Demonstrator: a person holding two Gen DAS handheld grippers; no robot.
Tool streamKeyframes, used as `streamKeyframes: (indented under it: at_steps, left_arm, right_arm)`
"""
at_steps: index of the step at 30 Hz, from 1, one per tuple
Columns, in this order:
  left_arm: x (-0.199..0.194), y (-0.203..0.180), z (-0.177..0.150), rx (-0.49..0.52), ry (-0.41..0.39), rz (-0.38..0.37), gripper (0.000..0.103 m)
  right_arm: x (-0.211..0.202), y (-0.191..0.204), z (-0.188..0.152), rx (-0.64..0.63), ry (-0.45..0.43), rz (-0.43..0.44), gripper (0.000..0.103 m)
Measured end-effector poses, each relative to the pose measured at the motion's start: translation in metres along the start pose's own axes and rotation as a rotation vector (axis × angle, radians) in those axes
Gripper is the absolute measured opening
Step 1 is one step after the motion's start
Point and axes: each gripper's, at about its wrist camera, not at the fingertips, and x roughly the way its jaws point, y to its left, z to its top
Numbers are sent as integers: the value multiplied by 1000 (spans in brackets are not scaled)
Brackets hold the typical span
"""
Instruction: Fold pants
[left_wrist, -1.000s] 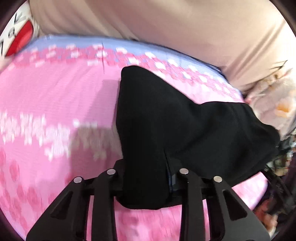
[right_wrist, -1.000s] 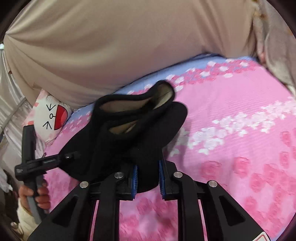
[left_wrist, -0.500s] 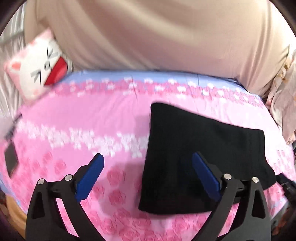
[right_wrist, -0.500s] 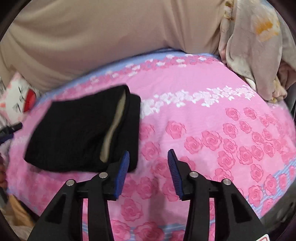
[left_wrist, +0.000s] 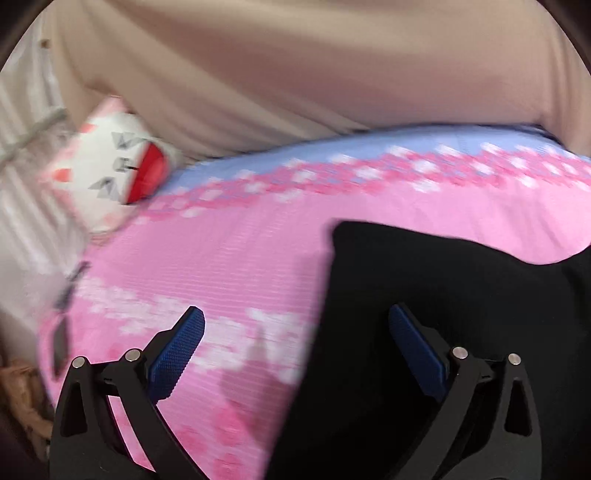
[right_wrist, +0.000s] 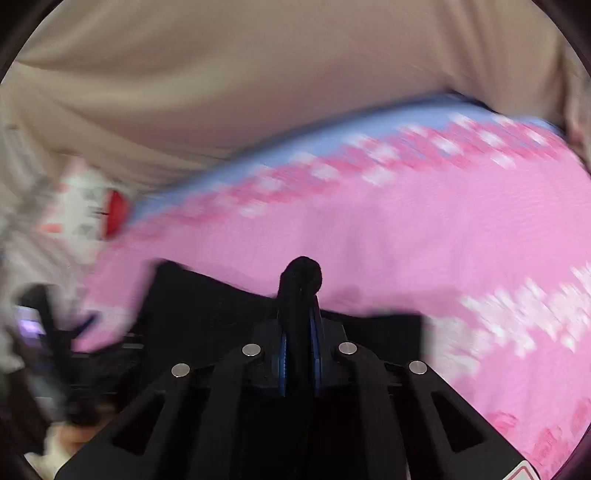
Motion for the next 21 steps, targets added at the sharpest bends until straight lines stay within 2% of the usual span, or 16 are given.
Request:
streamKeyframes:
  at_steps: [1, 2, 4, 5, 6, 7, 8, 10, 12, 13, 15, 17, 21]
  left_arm:
    - [3, 4, 1, -12, -4, 23, 97]
    - [9, 9, 1, -22, 7, 38, 97]
    - [18, 11, -2, -27, 59, 27, 97]
    - [21, 11, -4, -34, 73, 13, 97]
    - [20, 11, -4, -39, 78, -4, 97]
    - [16, 11, -3, -29, 69, -8, 97]
    - [11, 11, -2, -16, 57, -15, 97]
    - [4, 6, 0, 2, 49, -59, 97]
    - [-8, 0, 2, 13, 58, -164, 97]
    - [-16, -6, 2, 18, 71, -244, 97]
    - [-26, -17, 2, 29, 74, -308, 98]
    - [-33, -34, 0, 70, 82, -371, 98]
    - [-49, -63, -13, 145, 95, -457, 98]
  right_arm:
    - [-1, 5, 5, -28, -19, -5, 10]
    - [2, 4, 8, -51, -26, -46, 10]
    - [27, -27, 2, -57, 58, -233, 17]
    - [35, -48, -5, -7, 103, -284, 22]
    - [31, -73, -16, 82, 120, -306, 22]
    - [17, -85, -24, 140, 100, -283, 22]
    - [-9, -97, -34, 205, 36, -256, 24]
    - [-52, -107, -54, 256, -41, -276, 27]
    - [-88, -107, -81, 274, -71, -271, 27]
    - [-100, -100, -93, 252, -63, -280, 27]
    - [-113, -73, -124, 134, -22, -358, 31]
    - [-111, -47, -146, 28, 6, -423, 48]
    - [-92, -13, -167, -114, 14, -471, 48]
